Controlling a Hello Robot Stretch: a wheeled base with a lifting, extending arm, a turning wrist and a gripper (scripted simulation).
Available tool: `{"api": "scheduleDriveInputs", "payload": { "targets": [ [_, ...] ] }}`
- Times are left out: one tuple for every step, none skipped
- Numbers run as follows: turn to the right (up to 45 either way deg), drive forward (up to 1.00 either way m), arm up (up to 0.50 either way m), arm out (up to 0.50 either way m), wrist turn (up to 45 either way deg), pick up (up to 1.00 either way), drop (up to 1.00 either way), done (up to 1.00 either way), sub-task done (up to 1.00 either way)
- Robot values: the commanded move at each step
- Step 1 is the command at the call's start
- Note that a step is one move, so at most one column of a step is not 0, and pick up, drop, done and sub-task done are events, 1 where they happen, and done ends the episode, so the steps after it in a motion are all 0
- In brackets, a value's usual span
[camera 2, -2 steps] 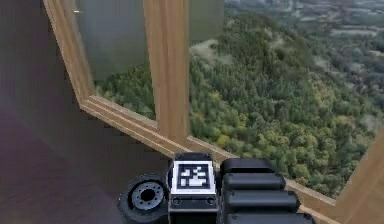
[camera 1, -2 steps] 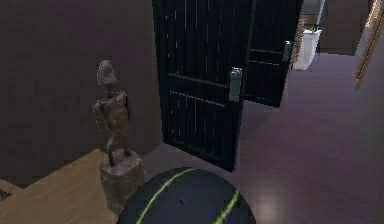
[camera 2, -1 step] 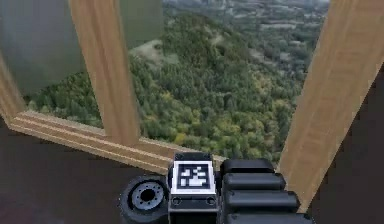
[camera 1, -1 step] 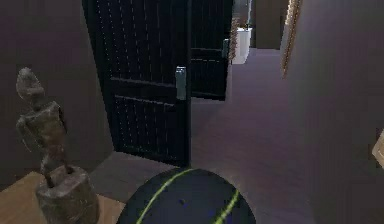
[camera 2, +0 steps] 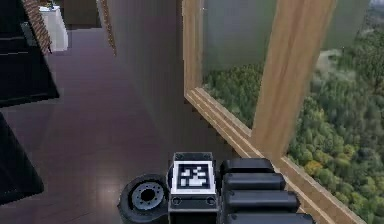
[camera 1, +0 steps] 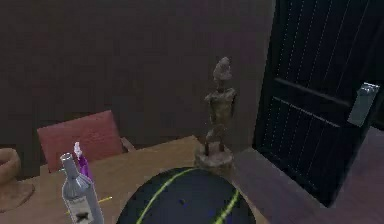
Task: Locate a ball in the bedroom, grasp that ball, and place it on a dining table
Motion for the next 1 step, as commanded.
{"api": "scheduleDriveInputs", "payload": {
  "targets": [
    [-45.0,0.00,0.00,0.00,0.0,0.00,0.00,0.00,0.00]
  ]
}}
